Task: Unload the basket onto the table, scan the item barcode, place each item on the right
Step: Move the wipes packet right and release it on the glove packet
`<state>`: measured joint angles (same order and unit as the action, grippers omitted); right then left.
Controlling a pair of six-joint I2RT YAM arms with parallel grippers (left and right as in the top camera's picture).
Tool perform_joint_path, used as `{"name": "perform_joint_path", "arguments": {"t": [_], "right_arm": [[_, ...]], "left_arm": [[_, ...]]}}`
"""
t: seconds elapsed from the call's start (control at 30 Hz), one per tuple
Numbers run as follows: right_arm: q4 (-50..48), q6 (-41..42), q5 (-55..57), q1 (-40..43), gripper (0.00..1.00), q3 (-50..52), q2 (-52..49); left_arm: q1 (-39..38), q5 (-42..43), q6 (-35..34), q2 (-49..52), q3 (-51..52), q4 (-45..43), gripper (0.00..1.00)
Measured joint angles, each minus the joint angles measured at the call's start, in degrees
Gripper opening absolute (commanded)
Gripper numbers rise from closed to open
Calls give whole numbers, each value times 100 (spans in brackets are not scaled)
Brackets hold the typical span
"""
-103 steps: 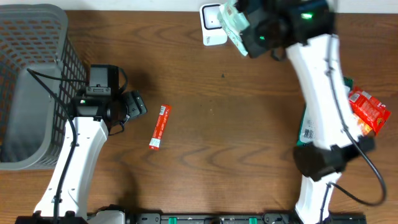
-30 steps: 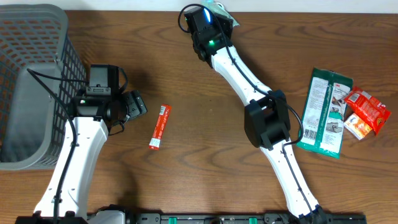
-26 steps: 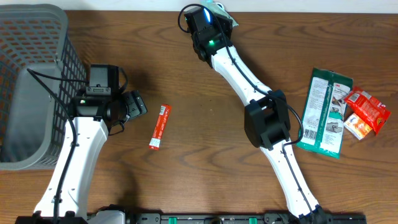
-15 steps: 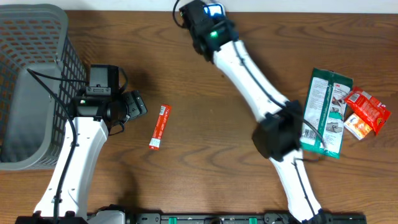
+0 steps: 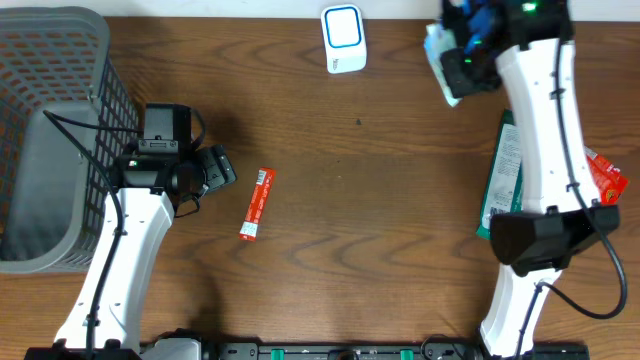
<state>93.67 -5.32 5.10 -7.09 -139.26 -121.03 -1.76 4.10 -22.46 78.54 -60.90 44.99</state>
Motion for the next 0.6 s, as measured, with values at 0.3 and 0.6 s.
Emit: {"name": "perform_joint_path", "arguments": {"t": [0.3,0.6], "right_arm": [[162,538,-450,1189,1,1088,-22],[-855,619,-529,2004,1,2815,-46]], "left_arm": [[0,0,0,0,0,2,87],[0,0,0,0,0,2,87]]}}
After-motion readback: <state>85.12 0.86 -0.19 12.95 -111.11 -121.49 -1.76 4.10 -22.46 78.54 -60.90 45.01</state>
